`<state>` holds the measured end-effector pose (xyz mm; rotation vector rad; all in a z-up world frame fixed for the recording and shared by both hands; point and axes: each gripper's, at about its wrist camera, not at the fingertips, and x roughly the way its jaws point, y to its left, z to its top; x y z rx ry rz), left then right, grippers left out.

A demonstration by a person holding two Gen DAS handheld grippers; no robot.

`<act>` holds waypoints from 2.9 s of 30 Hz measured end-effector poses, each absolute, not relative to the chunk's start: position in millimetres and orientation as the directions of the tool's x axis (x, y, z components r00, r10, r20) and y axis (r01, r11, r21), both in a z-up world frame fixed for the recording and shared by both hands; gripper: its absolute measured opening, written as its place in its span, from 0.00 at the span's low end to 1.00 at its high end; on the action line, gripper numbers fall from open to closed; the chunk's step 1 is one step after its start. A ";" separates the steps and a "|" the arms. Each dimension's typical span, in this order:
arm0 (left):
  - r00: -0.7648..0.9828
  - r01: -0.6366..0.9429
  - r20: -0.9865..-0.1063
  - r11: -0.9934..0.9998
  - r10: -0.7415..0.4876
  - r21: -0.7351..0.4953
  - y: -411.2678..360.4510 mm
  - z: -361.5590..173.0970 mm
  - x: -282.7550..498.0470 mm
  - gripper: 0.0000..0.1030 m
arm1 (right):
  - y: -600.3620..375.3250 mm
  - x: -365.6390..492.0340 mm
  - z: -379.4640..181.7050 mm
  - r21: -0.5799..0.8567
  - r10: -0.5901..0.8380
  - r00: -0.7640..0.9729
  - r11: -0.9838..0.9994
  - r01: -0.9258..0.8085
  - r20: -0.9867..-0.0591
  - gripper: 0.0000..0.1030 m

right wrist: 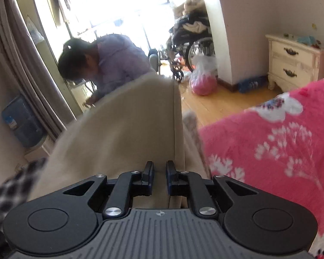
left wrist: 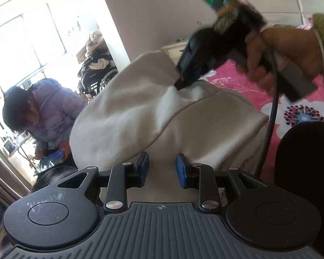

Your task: Fold clothes

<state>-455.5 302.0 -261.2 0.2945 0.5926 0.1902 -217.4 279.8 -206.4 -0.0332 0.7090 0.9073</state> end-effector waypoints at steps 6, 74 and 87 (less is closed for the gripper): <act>0.821 -0.101 -0.514 0.949 0.249 0.298 307.2 -261.9 -458.3 0.27 | 327.1 -171.1 -199.9 0.258 0.711 0.440 0.644 -0.720 -0.548 0.13; 0.745 -0.461 -0.538 0.887 0.394 0.012 320.4 -159.6 -500.0 1.00 | 207.2 -403.9 -201.6 0.153 0.561 0.398 0.696 -0.702 -0.725 0.93; 0.621 -0.575 -0.625 0.817 0.473 0.047 330.2 -165.8 -495.9 1.00 | 205.7 -414.5 -204.3 0.100 0.500 0.426 0.729 -0.677 -0.754 0.93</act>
